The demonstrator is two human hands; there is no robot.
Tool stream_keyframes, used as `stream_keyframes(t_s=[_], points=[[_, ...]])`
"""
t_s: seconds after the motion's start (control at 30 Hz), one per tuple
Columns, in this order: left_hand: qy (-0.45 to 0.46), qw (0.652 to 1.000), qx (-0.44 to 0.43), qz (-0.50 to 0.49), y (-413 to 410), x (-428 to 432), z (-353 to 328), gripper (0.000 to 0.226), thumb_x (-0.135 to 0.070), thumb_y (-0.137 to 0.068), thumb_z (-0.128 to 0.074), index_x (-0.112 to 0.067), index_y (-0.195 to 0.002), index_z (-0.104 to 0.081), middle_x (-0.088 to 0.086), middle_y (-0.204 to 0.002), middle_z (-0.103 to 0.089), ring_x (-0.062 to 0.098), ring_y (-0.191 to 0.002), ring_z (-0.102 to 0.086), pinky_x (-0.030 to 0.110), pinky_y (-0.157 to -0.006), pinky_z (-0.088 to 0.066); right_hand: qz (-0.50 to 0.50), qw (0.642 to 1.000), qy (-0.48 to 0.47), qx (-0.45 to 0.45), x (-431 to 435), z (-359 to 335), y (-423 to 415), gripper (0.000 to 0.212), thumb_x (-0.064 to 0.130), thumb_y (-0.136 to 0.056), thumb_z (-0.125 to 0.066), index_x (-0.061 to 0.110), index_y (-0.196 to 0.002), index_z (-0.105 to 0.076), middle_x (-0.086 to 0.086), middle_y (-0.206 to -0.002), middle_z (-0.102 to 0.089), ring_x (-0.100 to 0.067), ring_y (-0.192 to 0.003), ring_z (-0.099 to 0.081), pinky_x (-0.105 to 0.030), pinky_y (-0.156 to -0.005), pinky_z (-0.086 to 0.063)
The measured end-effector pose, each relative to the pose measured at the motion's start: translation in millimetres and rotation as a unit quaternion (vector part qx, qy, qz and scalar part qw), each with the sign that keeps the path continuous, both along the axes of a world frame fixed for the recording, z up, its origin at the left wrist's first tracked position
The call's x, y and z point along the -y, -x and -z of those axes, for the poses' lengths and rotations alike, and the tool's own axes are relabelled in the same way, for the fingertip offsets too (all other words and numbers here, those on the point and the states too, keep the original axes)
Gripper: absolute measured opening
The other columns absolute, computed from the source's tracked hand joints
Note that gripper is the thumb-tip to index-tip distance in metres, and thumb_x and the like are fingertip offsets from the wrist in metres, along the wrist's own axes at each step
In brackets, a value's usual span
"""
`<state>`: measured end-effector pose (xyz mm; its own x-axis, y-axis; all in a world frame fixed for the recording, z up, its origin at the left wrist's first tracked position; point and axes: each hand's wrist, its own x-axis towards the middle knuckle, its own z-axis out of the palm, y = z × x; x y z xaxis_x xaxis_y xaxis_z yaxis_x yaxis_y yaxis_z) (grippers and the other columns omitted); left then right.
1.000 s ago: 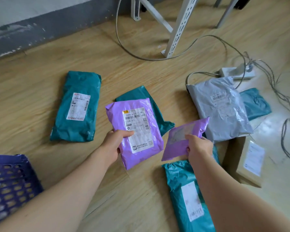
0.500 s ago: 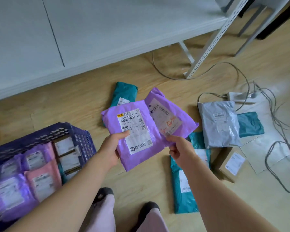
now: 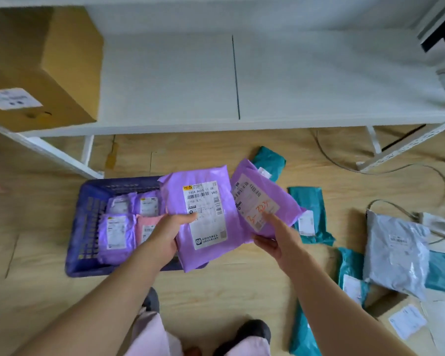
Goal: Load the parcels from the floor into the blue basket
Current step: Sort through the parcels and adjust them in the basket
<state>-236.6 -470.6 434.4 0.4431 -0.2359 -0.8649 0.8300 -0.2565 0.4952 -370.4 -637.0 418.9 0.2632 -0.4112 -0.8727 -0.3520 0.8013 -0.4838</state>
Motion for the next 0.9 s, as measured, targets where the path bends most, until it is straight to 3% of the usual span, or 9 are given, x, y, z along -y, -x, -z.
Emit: stream_keyframes(t_s=[0.2, 0.3, 0.37, 0.5, 0.63, 0.77, 0.9], points=[[0.000, 1.000, 0.012, -0.011, -52.7, -76.9, 12.1, 0.016, -0.004, -0.086, -0.059, -0.006, -0.101, -0.065, 0.010, -0.091, -0.071, 0.026, -0.082, -0.066, 0.035, -0.069, -0.052, -0.103, 0.993, 0.028, -0.046, -72.8, 4.8, -64.5, 0.006, 0.013, -0.088, -0.057, 0.014, -0.083, -0.054, -0.005, -0.068, -0.058, -0.009, -0.033, -0.054, -0.019, -0.039, -0.044], [-0.017, 1.000, 0.021, -0.006, -89.3, -121.6, 30.8, 0.012, -0.002, -0.086, -0.060, -0.006, -0.095, -0.067, 0.006, -0.078, -0.073, 0.026, -0.081, -0.066, 0.035, -0.073, -0.053, -0.118, 0.990, 0.042, -0.071, -113.5, 19.1, -96.8, 0.009, 0.006, -0.086, -0.058, 0.012, -0.080, -0.055, -0.006, -0.064, -0.050, -0.013, -0.036, -0.041, -0.017, -0.039, -0.033], [-0.031, 0.998, 0.048, 0.002, -116.7, -150.4, 42.4, 0.012, 0.000, -0.086, -0.060, -0.007, -0.094, -0.066, 0.006, -0.079, -0.073, 0.025, -0.082, -0.066, 0.036, -0.076, -0.053, -0.115, 0.989, 0.033, -0.088, -140.6, 30.9, -120.3, 0.011, 0.001, -0.086, -0.056, 0.008, -0.077, -0.053, -0.009, -0.062, -0.048, -0.016, -0.041, -0.042, -0.020, -0.043, -0.036], [-0.078, 0.990, 0.107, 0.041, -171.6, -202.8, 69.1, 0.023, -0.001, -0.087, -0.061, -0.003, -0.110, -0.063, 0.015, -0.110, -0.067, 0.030, -0.098, -0.064, 0.044, -0.093, -0.049, -0.087, 0.990, -0.001, -0.108, -195.3, 58.2, -167.2, 0.018, -0.006, -0.087, -0.052, 0.009, -0.077, -0.052, -0.010, -0.058, -0.052, -0.014, -0.035, -0.048, -0.017, -0.034, -0.043], [-0.135, 0.975, 0.156, 0.077, -219.2, -232.2, 106.4, 0.029, -0.005, -0.089, -0.060, 0.000, -0.117, -0.058, 0.019, -0.116, -0.064, 0.032, -0.101, -0.063, 0.036, -0.083, -0.048, -0.064, 0.991, -0.025, -0.116, -235.2, 94.8, -212.1, 0.019, -0.012, -0.085, -0.052, 0.004, -0.076, -0.054, -0.005, -0.037, -0.055, -0.012, -0.027, -0.050, -0.016, -0.030, -0.041], [-0.180, 0.965, 0.163, 0.097, -246.3, -244.9, 153.9, 0.026, -0.005, -0.090, -0.058, -0.001, -0.116, -0.060, 0.021, -0.118, -0.063, 0.038, -0.110, -0.059, 0.042, -0.090, -0.047, -0.037, 0.990, -0.064, -0.120, -255.9, 143.3, -239.8, 0.020, -0.011, -0.087, -0.052, 0.002, -0.072, -0.053, -0.004, -0.034, -0.054, -0.009, -0.025, -0.050, -0.014, -0.030, -0.040], [-0.208, 0.959, 0.149, 0.120, -266.7, -252.8, 217.3, 0.027, -0.007, -0.090, -0.058, -0.002, -0.116, -0.060, 0.016, -0.117, -0.064, 0.033, -0.107, -0.061, 0.035, -0.081, -0.046, -0.001, 0.985, -0.091, -0.144, -266.0, 202.9, -258.0, 0.017, -0.008, -0.089, -0.051, 0.002, -0.075, -0.052, -0.004, -0.033, -0.054, -0.009, -0.025, -0.051, -0.014, -0.028, -0.040]])
